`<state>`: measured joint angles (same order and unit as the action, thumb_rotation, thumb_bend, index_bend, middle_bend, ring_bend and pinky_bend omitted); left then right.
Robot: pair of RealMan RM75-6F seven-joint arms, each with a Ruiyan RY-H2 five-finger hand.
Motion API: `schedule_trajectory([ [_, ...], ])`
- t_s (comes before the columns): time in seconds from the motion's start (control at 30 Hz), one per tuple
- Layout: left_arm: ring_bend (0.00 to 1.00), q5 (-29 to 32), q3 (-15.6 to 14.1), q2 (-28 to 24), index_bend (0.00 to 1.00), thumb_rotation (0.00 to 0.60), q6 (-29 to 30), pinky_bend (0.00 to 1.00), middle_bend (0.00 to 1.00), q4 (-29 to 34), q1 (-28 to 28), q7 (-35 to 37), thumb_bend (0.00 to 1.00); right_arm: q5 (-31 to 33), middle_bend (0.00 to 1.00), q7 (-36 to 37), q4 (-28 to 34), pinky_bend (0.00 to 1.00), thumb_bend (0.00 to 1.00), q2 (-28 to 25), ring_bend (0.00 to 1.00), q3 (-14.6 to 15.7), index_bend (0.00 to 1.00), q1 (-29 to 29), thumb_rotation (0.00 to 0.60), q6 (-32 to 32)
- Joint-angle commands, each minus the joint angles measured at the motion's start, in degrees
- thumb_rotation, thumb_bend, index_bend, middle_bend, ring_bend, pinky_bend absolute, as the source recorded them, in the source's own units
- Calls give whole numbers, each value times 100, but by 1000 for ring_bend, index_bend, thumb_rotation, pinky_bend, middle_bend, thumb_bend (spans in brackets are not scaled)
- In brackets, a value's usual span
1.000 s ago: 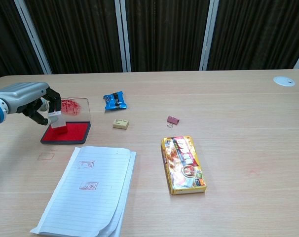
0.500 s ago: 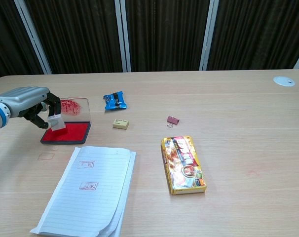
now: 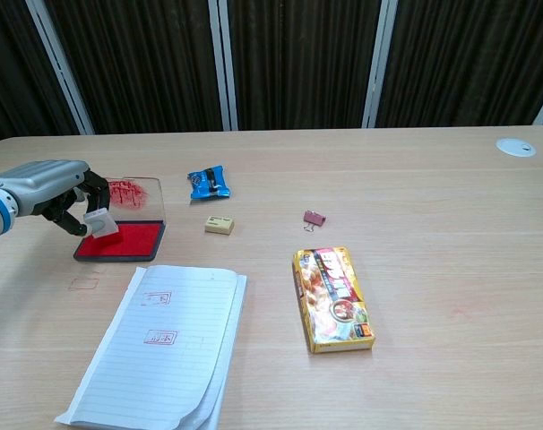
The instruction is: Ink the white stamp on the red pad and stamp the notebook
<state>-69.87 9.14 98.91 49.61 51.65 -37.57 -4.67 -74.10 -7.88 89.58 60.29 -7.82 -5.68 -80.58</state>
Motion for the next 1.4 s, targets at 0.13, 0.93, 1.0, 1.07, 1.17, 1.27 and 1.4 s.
schedule_trajectory([
  [0.13, 835, -82, 35, -154, 553, 600, 165, 866, 555, 248, 23, 49, 389, 5, 0, 5, 0, 0, 0, -2, 0, -1, 0, 1, 600, 2],
  [0.93, 835, -1601, -744, -1602, 569, 600, 802, 866, 568, 3444, 135, -282, 390, 30, 0, 15, 3, 0, 0, -12, 0, -6, 0, 2, 600, 20],
  [1.0, 835, -1704, -806, -1554, 569, 600, 808, 866, 569, 3489, 122, -350, 391, 39, 0, 21, -4, 0, 0, -13, 0, -8, 0, 3, 600, 25],
  [1.07, 835, -1722, -830, -1460, 568, 600, 770, 866, 569, 3467, 102, -347, 390, 39, 0, 29, -2, 0, 0, -16, 0, -9, 0, 5, 600, 24],
  [1.17, 835, -1724, -853, -1256, 570, 600, 707, 866, 570, 3307, 64, -414, 390, 35, 0, 51, 8, 0, 0, -29, 0, -13, 0, 8, 600, 21],
  [1.27, 835, -1757, -891, -1048, 571, 600, 662, 866, 571, 3143, 32, -489, 390, 66, 0, 74, -15, 0, 0, -37, 0, -19, 0, 10, 600, 40],
  [1.4, 835, -1738, -905, -888, 570, 600, 645, 866, 571, 3027, 25, -568, 391, 82, 0, 96, -34, 0, 0, -42, 0, -24, 0, 10, 600, 54],
])
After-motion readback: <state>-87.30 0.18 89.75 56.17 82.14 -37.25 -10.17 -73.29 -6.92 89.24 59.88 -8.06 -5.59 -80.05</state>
